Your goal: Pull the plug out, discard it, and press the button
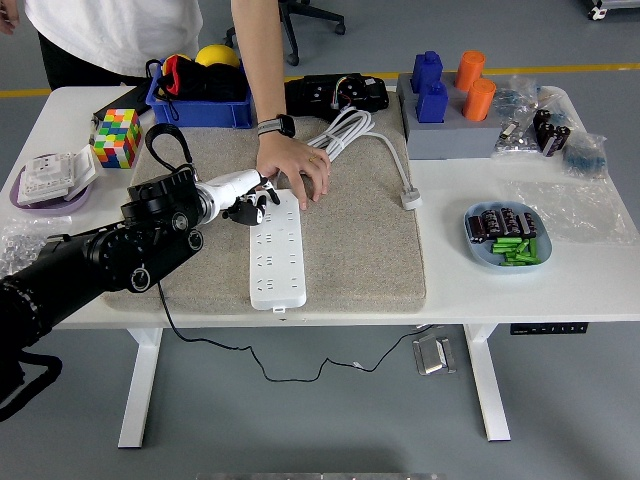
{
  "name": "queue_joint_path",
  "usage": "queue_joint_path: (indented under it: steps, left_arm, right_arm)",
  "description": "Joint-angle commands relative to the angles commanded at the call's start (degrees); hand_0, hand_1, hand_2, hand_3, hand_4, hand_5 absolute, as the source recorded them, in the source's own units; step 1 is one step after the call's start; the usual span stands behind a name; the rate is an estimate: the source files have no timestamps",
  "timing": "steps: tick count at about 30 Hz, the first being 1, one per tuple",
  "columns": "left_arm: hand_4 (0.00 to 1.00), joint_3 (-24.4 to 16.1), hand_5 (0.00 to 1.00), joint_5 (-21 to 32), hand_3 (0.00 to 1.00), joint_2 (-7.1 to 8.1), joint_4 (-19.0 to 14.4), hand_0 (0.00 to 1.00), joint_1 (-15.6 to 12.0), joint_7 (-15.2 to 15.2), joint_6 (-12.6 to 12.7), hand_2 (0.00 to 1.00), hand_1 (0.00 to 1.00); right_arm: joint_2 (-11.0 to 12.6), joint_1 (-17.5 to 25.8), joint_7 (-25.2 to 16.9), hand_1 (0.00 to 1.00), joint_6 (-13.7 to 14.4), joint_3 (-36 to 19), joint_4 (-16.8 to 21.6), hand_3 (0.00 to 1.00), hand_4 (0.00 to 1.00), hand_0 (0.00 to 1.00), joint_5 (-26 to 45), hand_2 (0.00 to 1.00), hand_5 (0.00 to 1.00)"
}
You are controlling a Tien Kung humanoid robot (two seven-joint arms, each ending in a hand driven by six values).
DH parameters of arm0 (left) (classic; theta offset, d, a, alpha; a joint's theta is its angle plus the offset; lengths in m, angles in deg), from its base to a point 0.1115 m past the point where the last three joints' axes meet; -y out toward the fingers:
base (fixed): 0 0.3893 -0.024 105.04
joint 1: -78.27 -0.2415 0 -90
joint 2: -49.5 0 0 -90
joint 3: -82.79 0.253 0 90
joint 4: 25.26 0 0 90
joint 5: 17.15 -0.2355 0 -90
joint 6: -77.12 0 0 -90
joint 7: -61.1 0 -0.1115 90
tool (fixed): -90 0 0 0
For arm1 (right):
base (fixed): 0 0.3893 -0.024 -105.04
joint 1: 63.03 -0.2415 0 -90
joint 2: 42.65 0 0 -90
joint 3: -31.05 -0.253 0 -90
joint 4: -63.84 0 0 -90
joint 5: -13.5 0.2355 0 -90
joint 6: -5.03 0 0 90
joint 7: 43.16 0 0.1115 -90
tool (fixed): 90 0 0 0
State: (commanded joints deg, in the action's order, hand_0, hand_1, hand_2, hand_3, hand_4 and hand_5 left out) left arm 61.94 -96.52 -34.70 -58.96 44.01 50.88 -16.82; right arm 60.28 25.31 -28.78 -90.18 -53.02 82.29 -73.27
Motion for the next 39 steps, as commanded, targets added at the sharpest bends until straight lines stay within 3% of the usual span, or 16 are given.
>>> queue_joint_path:
  steps: [9,17,22,27,31,37,38,39]
  left_arm:
    - [0.029,-0.8,0.002,-0.3,0.697,0.24,0.1,0.039,0.1,0.1,0.1,0.138,0.003]
    - [0.031,1.4,0.002,1.1,0.695,-0.1,0.2,0.04,-0.1,0.1,0.0,0.138,0.003]
    - [0.031,-0.6,0.002,0.0,0.694,-0.1,-0.7,0.04,-0.2,0.7,0.3,0.138,0.003]
    - [0.029,-7.1,0.002,-3.6,0.696,0.7,-2.9,0.039,-1.0,1.5,1.1,0.135,0.003]
    - [0.029,-14.7,0.002,-8.0,0.696,1.79,-6.7,0.039,-2.6,2.5,2.2,0.135,0.003]
    - [0.037,-27.2,0.002,-15.7,0.694,4.67,-14.6,0.038,-7.4,4.5,4.3,0.138,0.005]
    - [0.578,-28.8,0.002,-16.2,0.728,4.97,-15.6,0.201,-8.0,4.5,4.4,0.305,0.197]
    - [0.578,-30.9,0.002,-16.8,0.728,5.64,-17.1,0.201,-9.2,4.2,4.0,0.305,0.197]
  right_arm:
    - [-0.1,0.0,0.0,0.729,0.0,0.0,0.0,0.713,0.883,0.767,0.0,0.724,0.658]
    - [-0.1,0.0,0.0,0.729,0.0,-0.4,0.0,0.713,0.883,0.767,0.0,0.724,0.658]
    - [0.0,-0.1,0.0,0.729,0.0,-0.4,0.0,0.713,0.883,0.767,-0.2,0.724,0.658]
    - [-0.1,0.0,0.0,0.729,0.0,-0.5,0.0,0.713,0.883,0.767,-0.2,0.724,0.658]
    - [-0.2,0.1,0.0,0.729,0.0,-0.8,-0.1,0.713,0.883,0.767,-0.3,0.724,0.658]
    - [-0.2,0.1,-0.1,0.729,0.0,-0.9,0.1,0.713,0.883,0.767,-0.4,0.724,0.658]
    - [-0.2,0.1,-0.1,0.729,0.0,-0.9,0.1,0.713,0.883,0.767,-0.4,0.724,0.658]
    - [-0.2,0.1,-0.1,0.729,0.0,-1.0,0.1,0.713,0.883,0.767,-0.4,0.724,0.658]
